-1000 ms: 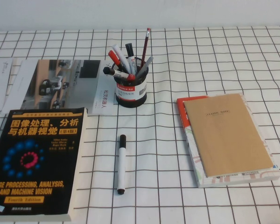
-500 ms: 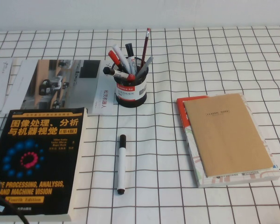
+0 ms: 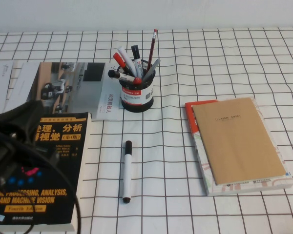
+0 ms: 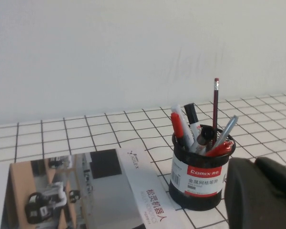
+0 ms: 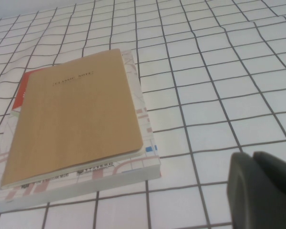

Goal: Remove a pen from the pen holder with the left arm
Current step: 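Take a marker out of the pen holder and lay it on the table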

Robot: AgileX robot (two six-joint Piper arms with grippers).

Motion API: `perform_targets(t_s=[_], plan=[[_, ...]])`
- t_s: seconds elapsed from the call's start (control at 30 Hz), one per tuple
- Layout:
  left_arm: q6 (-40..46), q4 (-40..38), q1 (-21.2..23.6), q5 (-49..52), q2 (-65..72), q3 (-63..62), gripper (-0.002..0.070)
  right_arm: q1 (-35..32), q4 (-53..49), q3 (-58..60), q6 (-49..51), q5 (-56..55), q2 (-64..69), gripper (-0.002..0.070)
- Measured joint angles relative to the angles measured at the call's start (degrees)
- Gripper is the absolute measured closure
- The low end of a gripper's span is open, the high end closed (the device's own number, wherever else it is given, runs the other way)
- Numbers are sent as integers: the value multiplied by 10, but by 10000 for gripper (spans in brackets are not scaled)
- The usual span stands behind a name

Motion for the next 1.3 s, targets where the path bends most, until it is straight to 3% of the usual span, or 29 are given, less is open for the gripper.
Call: perform_targets(t_s=[0.17,0.27,0.5,0.6,1.3], plan=[[-2,87,-5,-162,123,-1,670,0,0,0,0,0,0,692],[-10,109,-5,-252,198,-8,620,0,0,0,0,0,0,692],[-65,115,-5,-312,316,-46,354,0,0,0,0,0,0,692],[-72,115,-5,-325,357,-73,285,0,0,0,0,0,0,692],[-105,115,-5,-329,571,-258,254,0,0,0,0,0,0,693]])
